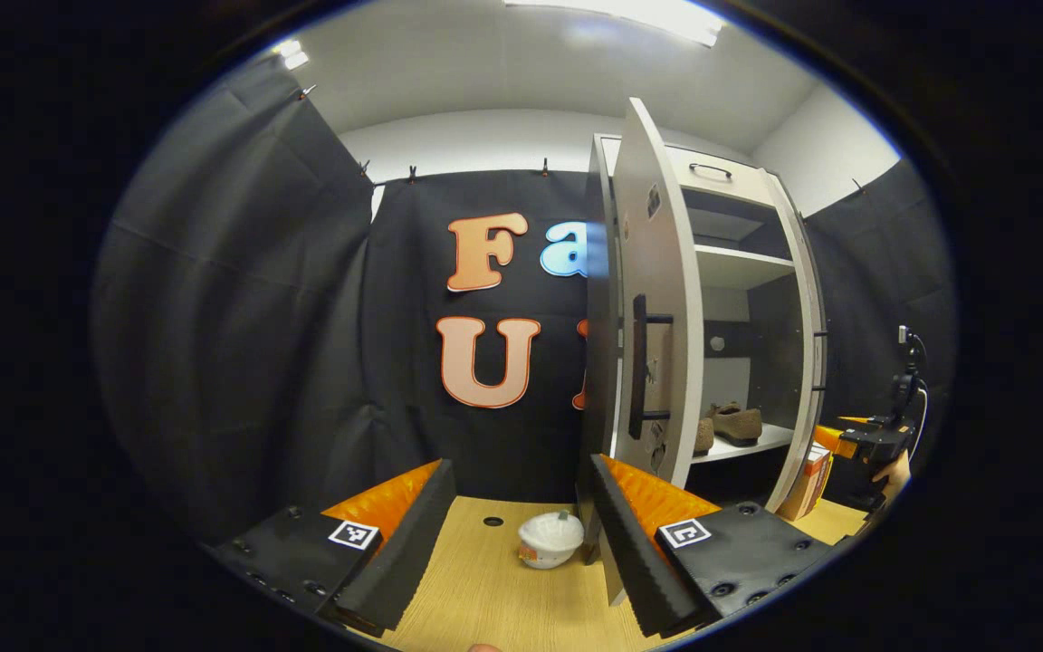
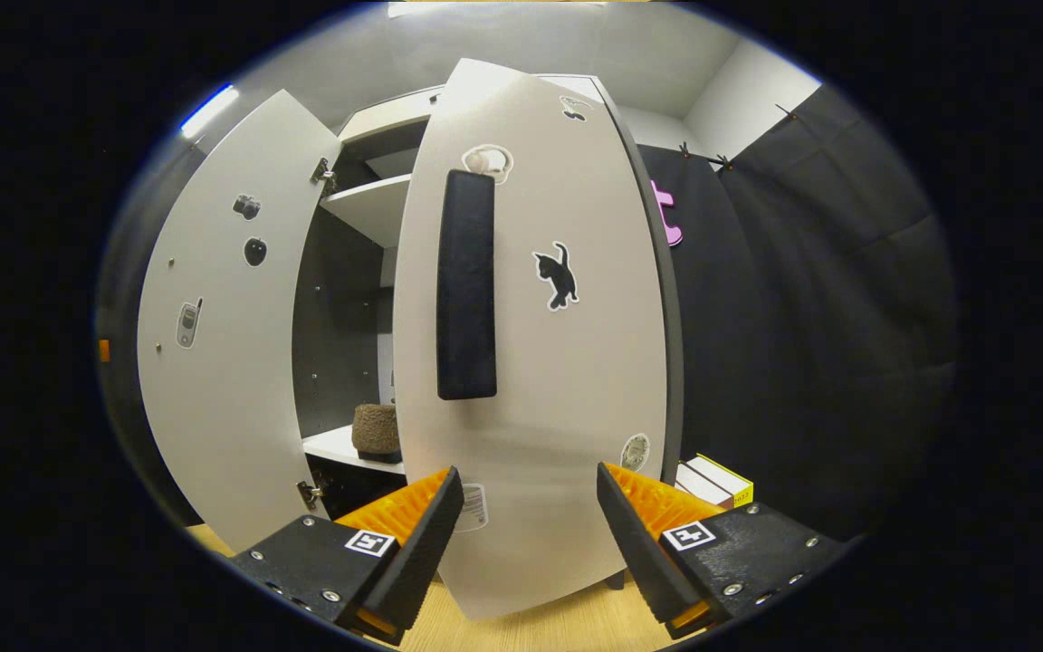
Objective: Grab one shoe with the right hand and put it into the shoe cabinet, grab the other shoe with the left hand and put it into the shoe cabinet; then close the right door with the right hand and the left door with the left hand.
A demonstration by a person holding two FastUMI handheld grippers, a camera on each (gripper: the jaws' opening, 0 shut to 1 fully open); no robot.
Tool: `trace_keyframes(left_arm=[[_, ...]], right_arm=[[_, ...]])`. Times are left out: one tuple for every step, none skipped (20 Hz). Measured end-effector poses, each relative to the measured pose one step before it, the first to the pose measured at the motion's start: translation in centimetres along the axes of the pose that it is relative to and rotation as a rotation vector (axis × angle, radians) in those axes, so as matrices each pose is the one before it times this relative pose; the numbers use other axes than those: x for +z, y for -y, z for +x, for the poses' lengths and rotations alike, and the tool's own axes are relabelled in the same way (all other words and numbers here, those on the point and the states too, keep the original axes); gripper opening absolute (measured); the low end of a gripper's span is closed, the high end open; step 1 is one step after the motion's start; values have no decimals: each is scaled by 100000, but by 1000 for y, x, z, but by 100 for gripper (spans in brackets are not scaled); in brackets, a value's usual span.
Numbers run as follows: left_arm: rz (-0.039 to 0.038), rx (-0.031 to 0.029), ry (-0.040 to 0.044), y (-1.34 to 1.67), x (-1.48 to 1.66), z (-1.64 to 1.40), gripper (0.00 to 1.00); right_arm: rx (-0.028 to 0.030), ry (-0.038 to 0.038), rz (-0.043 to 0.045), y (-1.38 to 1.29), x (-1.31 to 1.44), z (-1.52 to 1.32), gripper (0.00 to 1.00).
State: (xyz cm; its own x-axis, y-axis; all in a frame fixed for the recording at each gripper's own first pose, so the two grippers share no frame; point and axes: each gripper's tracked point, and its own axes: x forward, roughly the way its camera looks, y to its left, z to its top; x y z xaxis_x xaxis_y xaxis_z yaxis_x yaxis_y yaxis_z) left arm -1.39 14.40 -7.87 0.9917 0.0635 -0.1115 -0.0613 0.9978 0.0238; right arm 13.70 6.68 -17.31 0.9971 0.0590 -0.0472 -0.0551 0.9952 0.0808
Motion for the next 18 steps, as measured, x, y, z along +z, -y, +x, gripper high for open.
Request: trace_keyframes(left_arm=[[-1064, -61, -1306, -149, -522, 557, 96], [-656, -170, -930, -91, -582, 643, 97], [-346, 186, -714, -62, -528, 709, 97], [-234, 14, -1004, 62, -552, 816, 97], [39, -660, -1287, 268, -600, 671, 97], [-700, -954, -1349, 410, -670, 993, 97], [-241, -1057, -1205, 577, -681, 809, 94], [510, -723, -1060, 554, -734, 793, 97], [1079, -773, -677, 739, -568, 711, 97], [1984, -1084, -647, 847, -509, 828, 100], [2006, 172, -1243, 444, -721, 782, 99], [1069, -11, -1238, 461, -672, 875, 97], [-342, -1114, -1071, 669, -549, 730, 97], [-1354, -1882, -1274, 747, -509, 686, 97], [-1482, -1451, -682, 508, -198, 611, 97], [-532, 105, 89, 300, 28, 190, 97], [755, 1272, 822, -222, 212, 101, 97], [615, -139, 386, 119, 238, 32, 96]], right_arm=[[-160, 1582, 398, -146, 804, -326, 92], [-432, 1333, 291, 137, 690, -560, 92], [-662, 865, 201, 267, 606, -279, 92], [-1193, 568, 184, 509, 568, -317, 92], [-434, 87, -4, 387, 365, -254, 92], [-447, -414, 66, 438, 239, -212, 92], [-239, -614, 300, 383, 141, -318, 92], [63, -527, 446, 250, 213, -312, 92], [275, -544, 154, 235, 194, -260, 92], [273, -23, 35, 234, 188, -335, 92], [-27, 222, -81, 246, 210, -296, 92], [59, 110, -68, 274, 154, -224, 92], [314, 23, -17, 182, 42, -227, 92], [736, 32, 285, 29, 145, -251, 92], [1565, -421, 1014, -209, 92, -288, 92], [1487, -185, 955, -178, 103, -259, 92], [791, 261, 507, 52, 235, -125, 92], [185, 437, -358, 160, 221, -168, 92]])
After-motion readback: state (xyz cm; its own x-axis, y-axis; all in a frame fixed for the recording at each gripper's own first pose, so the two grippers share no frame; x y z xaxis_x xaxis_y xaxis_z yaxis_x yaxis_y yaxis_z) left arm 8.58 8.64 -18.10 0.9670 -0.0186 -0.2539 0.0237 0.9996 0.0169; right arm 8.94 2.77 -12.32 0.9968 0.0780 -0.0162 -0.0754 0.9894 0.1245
